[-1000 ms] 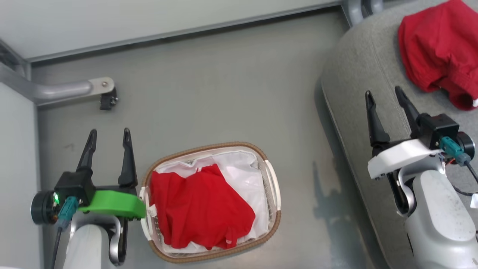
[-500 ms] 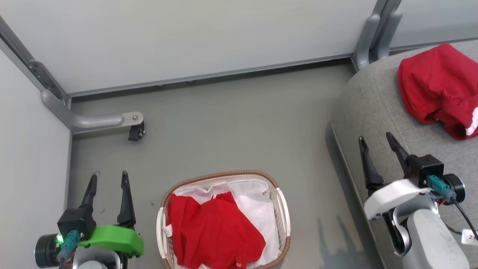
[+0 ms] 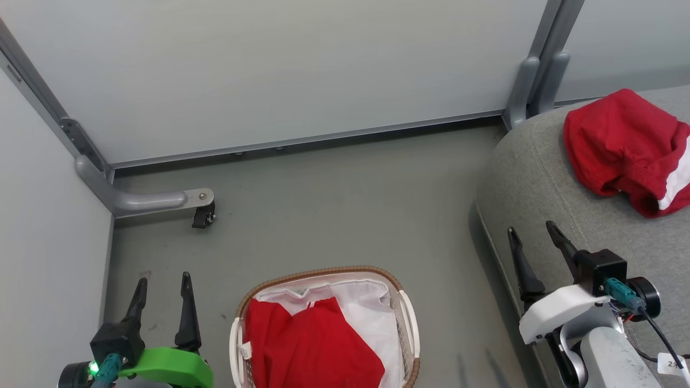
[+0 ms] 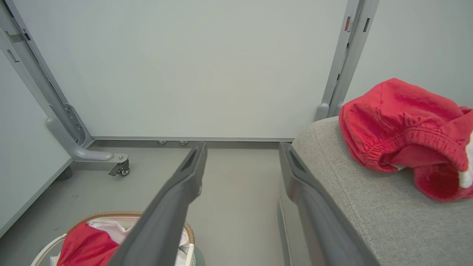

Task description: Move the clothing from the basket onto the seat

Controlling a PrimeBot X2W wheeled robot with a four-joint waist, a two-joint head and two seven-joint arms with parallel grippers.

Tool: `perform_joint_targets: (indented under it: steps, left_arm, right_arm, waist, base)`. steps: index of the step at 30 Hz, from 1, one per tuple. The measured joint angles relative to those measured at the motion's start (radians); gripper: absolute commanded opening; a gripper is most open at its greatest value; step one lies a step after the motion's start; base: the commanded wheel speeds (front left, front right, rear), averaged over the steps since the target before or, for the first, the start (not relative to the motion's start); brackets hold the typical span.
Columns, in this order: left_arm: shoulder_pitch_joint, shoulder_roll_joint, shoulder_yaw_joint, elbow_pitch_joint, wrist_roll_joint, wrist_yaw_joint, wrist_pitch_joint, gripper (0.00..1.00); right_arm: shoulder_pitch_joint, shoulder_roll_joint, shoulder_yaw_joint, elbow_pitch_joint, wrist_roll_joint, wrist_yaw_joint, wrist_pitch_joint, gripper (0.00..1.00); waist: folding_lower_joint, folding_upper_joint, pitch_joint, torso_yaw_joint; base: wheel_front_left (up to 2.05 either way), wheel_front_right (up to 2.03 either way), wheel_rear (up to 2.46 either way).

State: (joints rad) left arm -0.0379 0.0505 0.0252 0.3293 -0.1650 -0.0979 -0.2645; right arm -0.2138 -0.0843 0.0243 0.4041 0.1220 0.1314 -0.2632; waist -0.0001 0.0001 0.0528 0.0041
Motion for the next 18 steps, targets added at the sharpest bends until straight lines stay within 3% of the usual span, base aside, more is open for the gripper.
perform_joint_targets:
  steps: [10,18]
  left_arm:
    - [-0.054,0.000,-0.063,0.035,-0.003,0.000,0.000,1.00]
    - [-0.193,-0.001,-0.168,0.160,-0.005,0.003,0.000,1.00]
  right_arm:
    - [-0.057,0.000,0.035,-0.047,0.010,0.000,0.000,1.00]
    - [-0.150,-0.011,0.081,-0.098,0.022,0.000,0.000,1.00]
  waist:
    - [0.0000,0.0000,0.079,-0.013]
    - [0.0000,0.0000,0.209,-0.036]
  base:
    - [0.00,0.00,0.00]
    - [0.00,0.00,0.00]
